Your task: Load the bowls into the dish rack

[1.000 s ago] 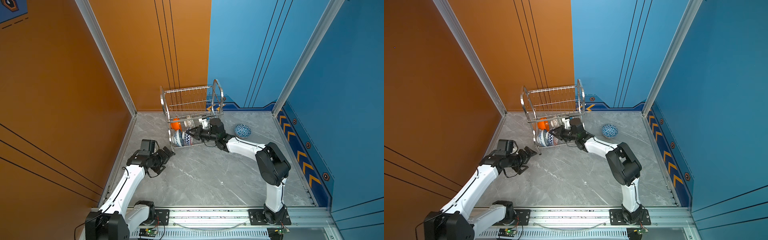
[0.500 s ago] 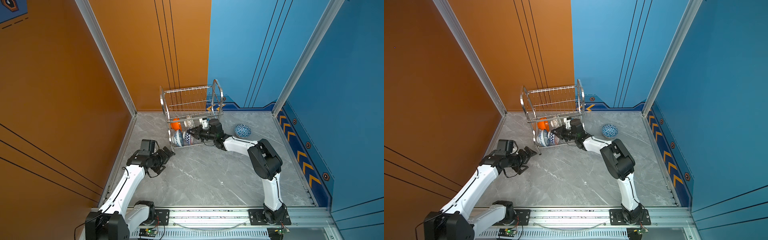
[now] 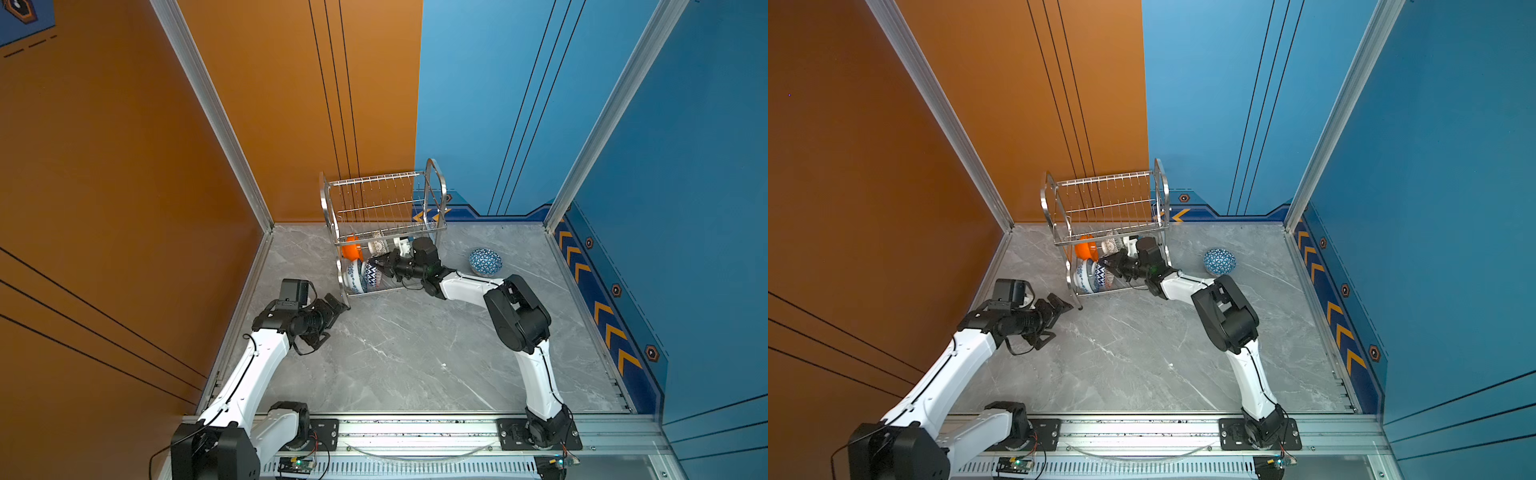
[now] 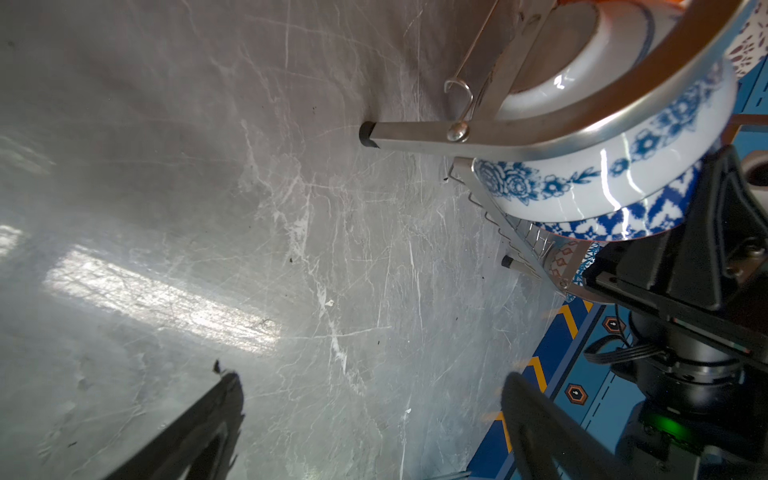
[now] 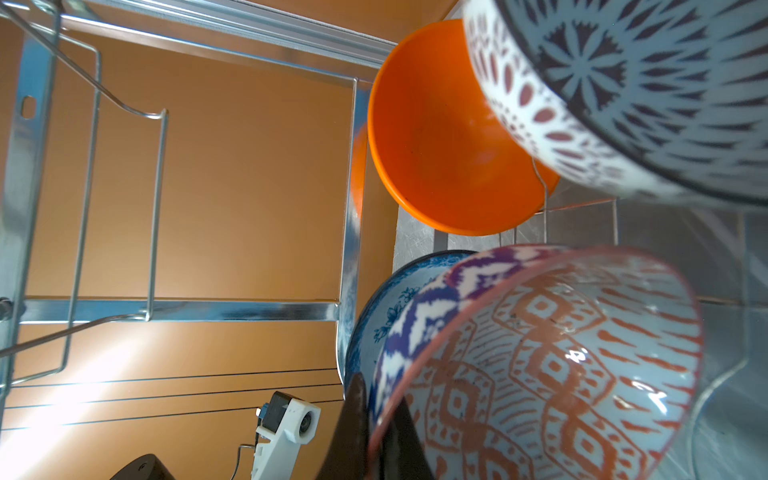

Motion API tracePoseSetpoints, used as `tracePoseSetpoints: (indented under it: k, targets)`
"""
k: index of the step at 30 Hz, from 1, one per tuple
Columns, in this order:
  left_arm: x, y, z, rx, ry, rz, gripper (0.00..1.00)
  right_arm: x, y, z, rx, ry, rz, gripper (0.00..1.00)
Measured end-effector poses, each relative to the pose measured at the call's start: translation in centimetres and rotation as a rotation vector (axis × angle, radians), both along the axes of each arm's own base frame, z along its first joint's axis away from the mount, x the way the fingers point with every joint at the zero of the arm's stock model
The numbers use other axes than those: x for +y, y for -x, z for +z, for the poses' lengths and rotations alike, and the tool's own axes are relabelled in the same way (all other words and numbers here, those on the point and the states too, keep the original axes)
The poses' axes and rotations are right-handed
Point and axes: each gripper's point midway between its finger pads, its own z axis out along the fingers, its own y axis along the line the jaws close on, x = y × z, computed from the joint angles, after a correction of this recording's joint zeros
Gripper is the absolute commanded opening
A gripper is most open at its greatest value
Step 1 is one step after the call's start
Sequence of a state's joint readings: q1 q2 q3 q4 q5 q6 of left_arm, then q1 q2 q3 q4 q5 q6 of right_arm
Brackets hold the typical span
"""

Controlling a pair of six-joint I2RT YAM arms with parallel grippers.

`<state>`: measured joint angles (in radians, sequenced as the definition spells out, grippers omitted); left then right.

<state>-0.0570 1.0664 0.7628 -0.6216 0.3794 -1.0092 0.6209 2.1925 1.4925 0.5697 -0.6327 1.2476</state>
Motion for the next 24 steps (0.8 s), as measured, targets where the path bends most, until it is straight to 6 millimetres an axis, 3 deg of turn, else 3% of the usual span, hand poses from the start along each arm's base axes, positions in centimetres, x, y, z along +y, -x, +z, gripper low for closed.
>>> tracePoseSetpoints:
  k: [24]
  targets:
    - [0.0,-0.4,-0.2,0.016,-0.001,0.000,0.98,-1.0,-0.5,-0.4,-0.027,0.014,0.043,0.00]
